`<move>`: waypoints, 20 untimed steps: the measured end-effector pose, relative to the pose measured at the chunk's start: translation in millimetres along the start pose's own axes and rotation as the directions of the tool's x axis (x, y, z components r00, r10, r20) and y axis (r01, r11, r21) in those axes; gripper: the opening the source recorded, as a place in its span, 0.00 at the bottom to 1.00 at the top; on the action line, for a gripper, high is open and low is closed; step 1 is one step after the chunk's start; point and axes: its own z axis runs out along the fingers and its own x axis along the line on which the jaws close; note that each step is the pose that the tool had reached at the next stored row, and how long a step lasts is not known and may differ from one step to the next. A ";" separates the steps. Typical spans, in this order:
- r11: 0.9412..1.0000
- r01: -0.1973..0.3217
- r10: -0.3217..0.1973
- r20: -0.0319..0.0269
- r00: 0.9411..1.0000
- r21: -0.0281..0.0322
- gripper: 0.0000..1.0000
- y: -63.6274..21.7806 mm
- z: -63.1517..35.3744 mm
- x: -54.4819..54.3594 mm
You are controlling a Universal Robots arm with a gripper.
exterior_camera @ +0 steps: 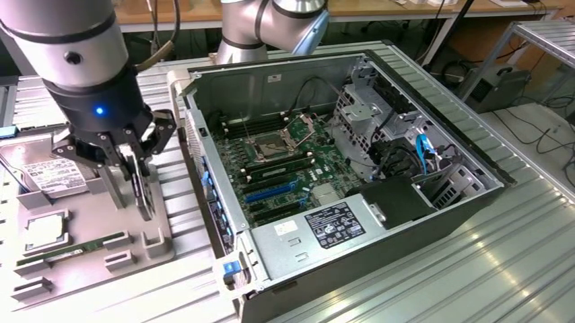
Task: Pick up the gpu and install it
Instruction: 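Pick up the gpu and move the gpu toward the slot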
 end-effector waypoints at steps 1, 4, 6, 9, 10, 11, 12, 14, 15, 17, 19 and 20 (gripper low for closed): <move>1.000 0.001 -0.001 0.000 1.000 0.000 0.26 -0.2 -4.9 -0.8; 1.000 0.004 -0.004 -0.002 1.000 -0.001 0.26 -0.7 -18.2 -3.4; 1.000 0.007 -0.007 -0.004 1.000 -0.003 0.26 -1.1 -31.7 -6.9; 1.000 0.011 -0.011 -0.006 1.000 -0.005 0.26 -1.6 -47.0 -13.1; 1.000 0.012 -0.012 -0.007 1.000 -0.006 0.26 -1.8 -52.3 -15.8; 1.000 0.013 -0.013 -0.009 1.000 -0.007 0.26 -1.8 -57.0 -18.6; 1.000 0.013 -0.013 -0.011 1.000 -0.007 0.26 -2.0 -62.4 -22.1; 1.000 0.013 -0.014 -0.016 1.000 -0.009 0.26 -2.3 -72.6 -29.6; 1.000 0.013 -0.013 -0.020 1.000 -0.009 0.26 -2.6 -77.6 -33.7; 1.000 0.013 -0.013 -0.026 1.000 -0.009 0.26 -3.2 -84.6 -41.5; 1.000 0.012 -0.013 -0.036 0.999 -0.010 0.26 -4.3 -89.5 -52.3; 1.000 0.012 -0.012 -0.043 0.999 -0.010 0.26 -4.9 -91.3 -59.1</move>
